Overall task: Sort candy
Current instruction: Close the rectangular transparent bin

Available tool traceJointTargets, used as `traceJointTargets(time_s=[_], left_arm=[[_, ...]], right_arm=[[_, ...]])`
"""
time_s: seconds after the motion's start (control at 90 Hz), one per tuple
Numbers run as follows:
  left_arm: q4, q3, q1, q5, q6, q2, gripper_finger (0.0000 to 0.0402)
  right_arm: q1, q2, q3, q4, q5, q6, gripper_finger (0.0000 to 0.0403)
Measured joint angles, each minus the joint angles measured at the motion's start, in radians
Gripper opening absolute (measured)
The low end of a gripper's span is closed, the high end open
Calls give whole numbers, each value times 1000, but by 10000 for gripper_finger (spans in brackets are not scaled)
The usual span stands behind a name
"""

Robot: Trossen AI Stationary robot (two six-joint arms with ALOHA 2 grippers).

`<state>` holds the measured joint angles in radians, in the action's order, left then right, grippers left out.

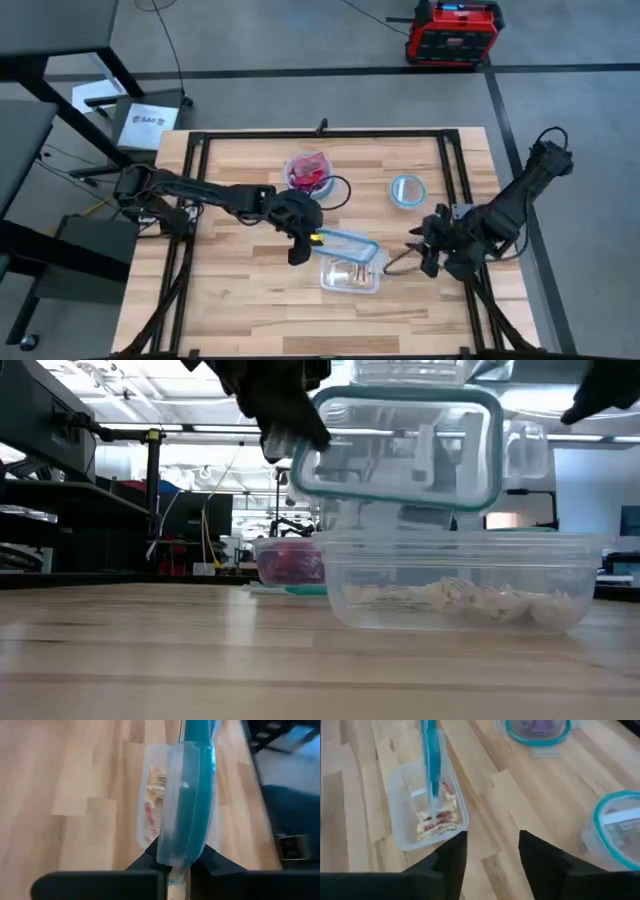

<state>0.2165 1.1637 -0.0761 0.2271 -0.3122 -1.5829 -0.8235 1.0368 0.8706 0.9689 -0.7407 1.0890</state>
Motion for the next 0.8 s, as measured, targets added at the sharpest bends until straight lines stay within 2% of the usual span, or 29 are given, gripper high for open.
traceJointTargets(time_s=[0.2, 0.3, 0.433, 0.622, 0.8], left_arm=[[-101, -1, 0, 172, -212, -4, 12], [-176, -8, -9, 218, -331, -4, 12], [-335, -88, -33, 223, -502, -4, 12], [-749, -293, -43, 185, -722, -5, 12], [-759, -374, -32, 132, -785, -9, 12]], right_arm=[[-108, 66, -147, -200, -172, 56, 169], [-129, 124, -174, -263, -215, 68, 164], [-148, 191, -175, -286, -237, 89, 158], [-189, 194, -175, -267, -232, 124, 151], [-202, 166, -175, -266, -262, 111, 148]])
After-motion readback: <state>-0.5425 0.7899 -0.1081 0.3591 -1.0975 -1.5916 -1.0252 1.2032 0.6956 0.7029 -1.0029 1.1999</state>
